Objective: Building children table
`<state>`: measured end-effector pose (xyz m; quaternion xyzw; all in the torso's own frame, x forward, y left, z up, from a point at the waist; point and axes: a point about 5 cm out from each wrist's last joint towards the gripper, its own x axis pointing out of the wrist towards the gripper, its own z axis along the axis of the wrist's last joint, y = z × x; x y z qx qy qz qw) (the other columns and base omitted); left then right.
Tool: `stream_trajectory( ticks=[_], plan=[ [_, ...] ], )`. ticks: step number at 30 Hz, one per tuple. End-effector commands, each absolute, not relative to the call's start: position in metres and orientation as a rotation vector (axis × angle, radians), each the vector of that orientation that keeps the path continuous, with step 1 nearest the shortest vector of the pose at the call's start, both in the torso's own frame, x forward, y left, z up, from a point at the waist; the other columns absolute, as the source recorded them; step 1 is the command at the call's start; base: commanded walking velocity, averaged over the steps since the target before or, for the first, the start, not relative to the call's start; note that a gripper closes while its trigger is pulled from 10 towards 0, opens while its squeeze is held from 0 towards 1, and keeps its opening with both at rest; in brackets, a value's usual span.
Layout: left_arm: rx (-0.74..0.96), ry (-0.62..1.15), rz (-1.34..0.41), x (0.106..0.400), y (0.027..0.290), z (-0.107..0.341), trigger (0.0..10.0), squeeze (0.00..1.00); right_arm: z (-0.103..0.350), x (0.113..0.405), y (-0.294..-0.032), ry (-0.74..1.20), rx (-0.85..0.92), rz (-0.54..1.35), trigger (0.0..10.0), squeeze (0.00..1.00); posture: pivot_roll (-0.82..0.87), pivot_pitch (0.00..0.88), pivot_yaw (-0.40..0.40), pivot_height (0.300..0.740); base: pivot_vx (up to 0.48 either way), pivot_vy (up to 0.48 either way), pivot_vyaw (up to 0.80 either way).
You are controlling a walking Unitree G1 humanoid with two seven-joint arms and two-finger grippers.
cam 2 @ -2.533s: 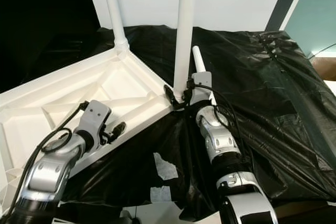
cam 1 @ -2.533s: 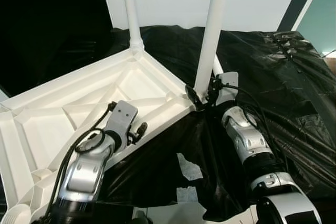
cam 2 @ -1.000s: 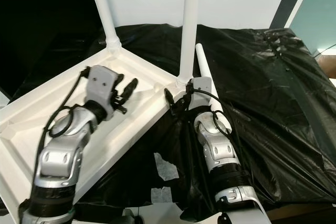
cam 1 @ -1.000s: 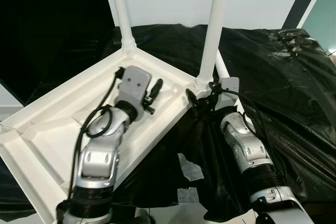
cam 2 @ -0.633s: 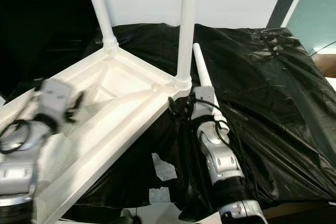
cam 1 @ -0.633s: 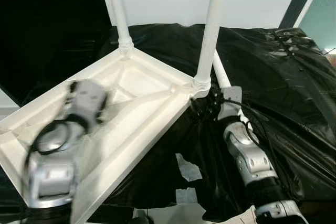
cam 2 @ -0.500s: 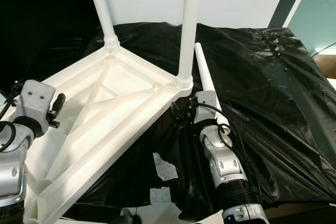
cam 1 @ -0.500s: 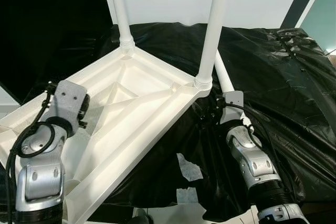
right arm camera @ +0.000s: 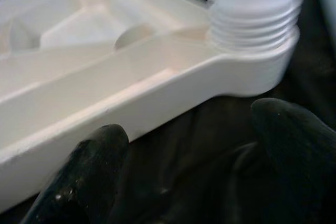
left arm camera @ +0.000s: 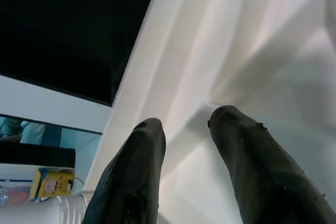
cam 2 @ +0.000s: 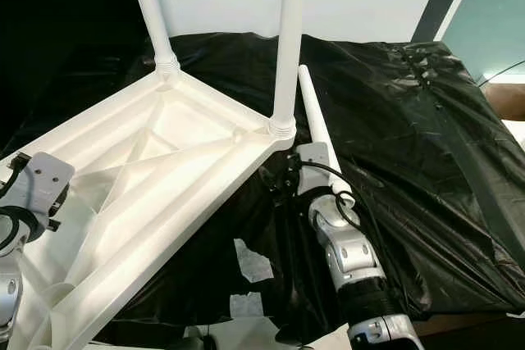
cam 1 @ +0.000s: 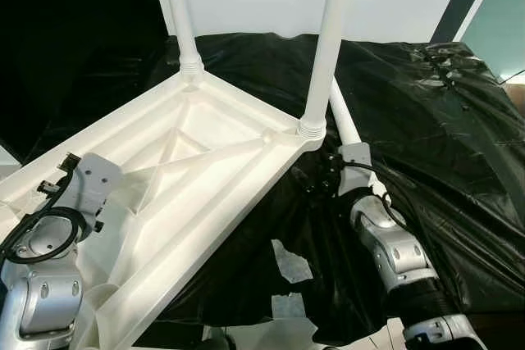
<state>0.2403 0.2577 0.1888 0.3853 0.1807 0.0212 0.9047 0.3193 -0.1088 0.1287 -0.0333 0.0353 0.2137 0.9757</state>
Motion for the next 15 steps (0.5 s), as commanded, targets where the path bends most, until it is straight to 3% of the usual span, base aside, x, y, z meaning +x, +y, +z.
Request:
stream_trajectory(
  ticks=[1, 3, 8, 15],
  plan=[
    [0.845, 0.422, 0.001, 0.237, 0.256, 0.185, 10.0, 0.0, 0.124, 0.324, -0.106, 0.127, -0.053, 0.47, 10.0, 0.0, 0.21, 0.085, -0.021, 0.74, 0.0, 0.0, 0.0],
    [0.845, 0.422, 0.001, 0.237, 0.256, 0.185, 10.0, 0.0, 0.124, 0.324, -0.106, 0.127, -0.053, 0.47, 10.0, 0.0, 0.21, 0.085, -0.021, 0.74, 0.0, 0.0, 0.0],
    [0.979, 0.603, -0.244, 0.222, 0.244, 0.163, 10.0, 0.0, 0.13, 0.344, -0.098, 0.189, -0.058, 0.537, 10.0, 0.0, 0.22, 0.08, -0.022, 0.74, 0.0, 0.0, 0.0],
    [0.951, 0.699, -0.447, 0.207, 0.227, 0.151, 10.0, 0.0, 0.133, 0.352, -0.096, 0.2, -0.075, 0.585, 10.0, 0.0, 0.21, 0.072, -0.017, 0.74, 0.0, 0.0, 0.0]
  ],
)
